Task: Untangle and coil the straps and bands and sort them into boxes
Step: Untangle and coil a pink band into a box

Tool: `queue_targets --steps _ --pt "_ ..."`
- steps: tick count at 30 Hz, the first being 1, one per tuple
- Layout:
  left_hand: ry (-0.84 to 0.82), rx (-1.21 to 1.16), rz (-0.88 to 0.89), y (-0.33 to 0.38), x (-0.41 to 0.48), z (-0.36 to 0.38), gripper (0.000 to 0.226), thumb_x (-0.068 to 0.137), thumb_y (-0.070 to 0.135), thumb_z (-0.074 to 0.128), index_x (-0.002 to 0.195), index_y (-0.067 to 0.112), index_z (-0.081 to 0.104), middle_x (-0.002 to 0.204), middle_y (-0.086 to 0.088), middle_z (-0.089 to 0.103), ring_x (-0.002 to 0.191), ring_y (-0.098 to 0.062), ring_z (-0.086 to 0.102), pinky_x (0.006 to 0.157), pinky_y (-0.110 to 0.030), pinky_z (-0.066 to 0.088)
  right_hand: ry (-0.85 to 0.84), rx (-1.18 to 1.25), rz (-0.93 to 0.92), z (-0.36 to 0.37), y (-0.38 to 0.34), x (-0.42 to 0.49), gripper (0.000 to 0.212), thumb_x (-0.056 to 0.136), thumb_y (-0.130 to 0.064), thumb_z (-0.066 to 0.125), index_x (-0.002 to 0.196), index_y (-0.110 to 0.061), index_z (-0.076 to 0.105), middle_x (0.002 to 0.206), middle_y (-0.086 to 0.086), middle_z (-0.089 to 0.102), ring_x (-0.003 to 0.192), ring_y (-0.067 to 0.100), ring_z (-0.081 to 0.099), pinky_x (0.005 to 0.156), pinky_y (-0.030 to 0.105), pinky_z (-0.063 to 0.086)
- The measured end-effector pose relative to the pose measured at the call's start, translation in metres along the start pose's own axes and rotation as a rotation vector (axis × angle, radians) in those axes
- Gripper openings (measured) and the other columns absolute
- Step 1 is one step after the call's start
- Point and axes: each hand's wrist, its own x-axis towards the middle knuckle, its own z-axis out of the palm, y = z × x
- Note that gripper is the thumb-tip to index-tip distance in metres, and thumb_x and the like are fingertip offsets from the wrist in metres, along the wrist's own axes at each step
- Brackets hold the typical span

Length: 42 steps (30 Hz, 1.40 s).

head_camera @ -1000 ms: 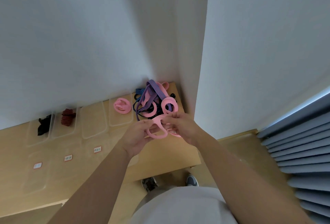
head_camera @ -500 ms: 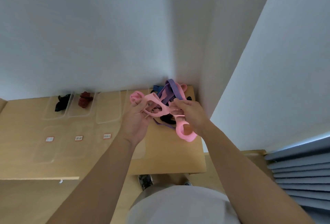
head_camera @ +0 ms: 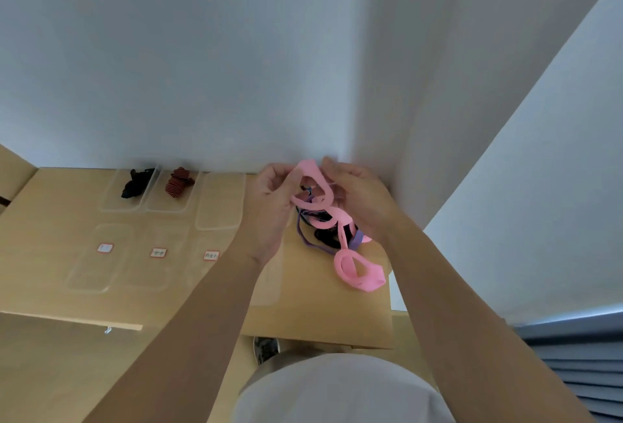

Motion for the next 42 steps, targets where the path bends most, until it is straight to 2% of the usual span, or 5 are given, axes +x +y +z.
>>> queue_targets --steps 12,21,27,32,42 --pt "0.022 0.093 0.240 0.054 0.000 0.012 0.015 0.101 0.012 0.061 0.105 -0.002 0.066 0.103 -0.024 0.072 0.104 -0.043 0.066 0.094 -0.055 0.054 -0.054 -0.134 -0.217 0.017 -0.060 0.008 0.020 0.090 -0.029 0.069 0.089 -0.010 0.075 0.086 0.012 0.073 0.081 0.029 0.065 0.081 0.045 0.052" --pt "-0.037 0.161 0.159 0.065 0.006 0.008 0.012 0.100 0.010 0.063 0.102 0.004 0.072 0.101 -0.017 0.076 0.097 -0.028 0.072 0.095 -0.041 0.057 0.058 -0.286 -0.294 0.020 -0.071 0.004 0.013 0.096 -0.016 0.067 0.086 -0.013 0.074 0.064 -0.005 0.064 0.060 0.013 0.053 0.061 0.024 0.046" --pt "-0.096 0.149 0.166 0.075 0.006 0.008 0.014 0.100 0.011 0.063 0.107 0.013 0.074 0.101 -0.012 0.077 0.094 -0.025 0.074 0.082 -0.035 0.060 0.033 -0.367 -0.323 0.019 -0.076 -0.002 0.010 0.095 -0.010 0.068 0.100 -0.004 0.073 0.090 0.022 0.070 0.074 0.016 0.062 0.065 0.024 0.051" --pt "-0.055 0.247 0.218 0.080 0.010 0.009 0.014 0.095 0.014 0.071 0.096 0.027 0.076 0.097 -0.001 0.078 0.092 -0.030 0.072 0.091 -0.046 0.060 0.125 -0.555 -0.370 0.012 -0.083 -0.004 0.010 0.091 -0.022 0.074 0.099 -0.018 0.078 0.125 -0.009 0.060 0.108 0.000 0.061 0.079 0.015 0.050" --pt "-0.070 0.353 0.404 0.095 0.010 0.030 0.012 0.095 0.010 0.069 0.104 0.014 0.076 0.126 0.006 0.066 0.105 0.002 0.066 0.078 -0.011 0.050 0.149 -0.426 -0.427 0.006 -0.104 -0.019 0.013 0.091 -0.013 0.073 0.103 -0.009 0.077 0.102 0.002 0.077 0.097 0.015 0.070 0.091 0.038 0.054"
